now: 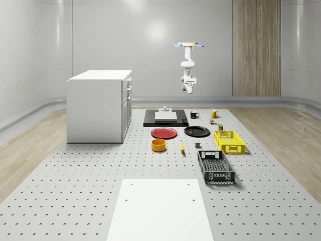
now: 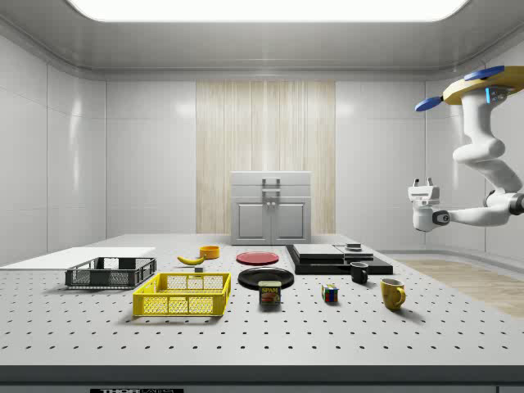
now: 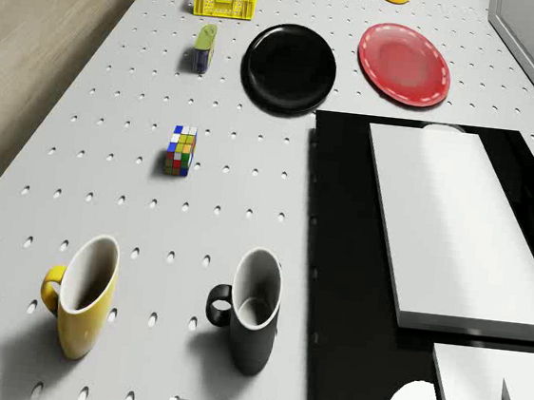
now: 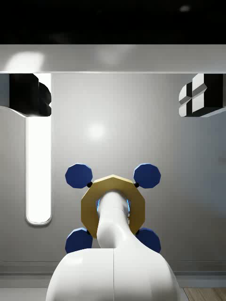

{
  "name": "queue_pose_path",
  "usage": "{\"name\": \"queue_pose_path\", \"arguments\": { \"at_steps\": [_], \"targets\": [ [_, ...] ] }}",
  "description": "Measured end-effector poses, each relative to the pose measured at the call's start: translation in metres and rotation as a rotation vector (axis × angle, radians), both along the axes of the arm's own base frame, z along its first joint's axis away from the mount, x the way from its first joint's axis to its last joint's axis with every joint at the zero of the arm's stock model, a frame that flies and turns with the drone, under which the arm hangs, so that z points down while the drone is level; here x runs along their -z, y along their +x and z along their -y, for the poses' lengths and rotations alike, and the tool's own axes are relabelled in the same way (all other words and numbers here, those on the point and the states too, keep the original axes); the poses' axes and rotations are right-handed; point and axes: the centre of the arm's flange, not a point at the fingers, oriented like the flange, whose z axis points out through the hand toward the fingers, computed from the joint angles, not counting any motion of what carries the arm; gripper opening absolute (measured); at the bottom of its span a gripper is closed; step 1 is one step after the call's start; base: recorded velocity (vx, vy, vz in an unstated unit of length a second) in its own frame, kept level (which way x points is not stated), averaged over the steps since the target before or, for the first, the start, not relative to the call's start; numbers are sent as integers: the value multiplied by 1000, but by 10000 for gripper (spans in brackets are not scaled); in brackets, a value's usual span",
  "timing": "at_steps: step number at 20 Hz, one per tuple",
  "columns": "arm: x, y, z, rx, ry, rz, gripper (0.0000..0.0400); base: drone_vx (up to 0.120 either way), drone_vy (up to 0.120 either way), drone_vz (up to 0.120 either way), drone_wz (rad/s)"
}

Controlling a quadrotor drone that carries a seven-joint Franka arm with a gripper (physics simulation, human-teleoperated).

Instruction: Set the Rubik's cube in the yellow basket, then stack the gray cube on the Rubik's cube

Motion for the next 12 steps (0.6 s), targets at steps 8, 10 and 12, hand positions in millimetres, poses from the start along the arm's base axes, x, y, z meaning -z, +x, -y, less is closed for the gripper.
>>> {"name": "queue_pose_path", "arguments": {
  "at_steps": [8,10,12],
  "targets": [
    [-56,-3,0,0,0,6,400,80,90,0,0],
    [-66,-2,0,0,0,8,400,120,120,0,0],
    [-75,-1,0,0,0,9,400,120,120,0,0]
  ]
}}
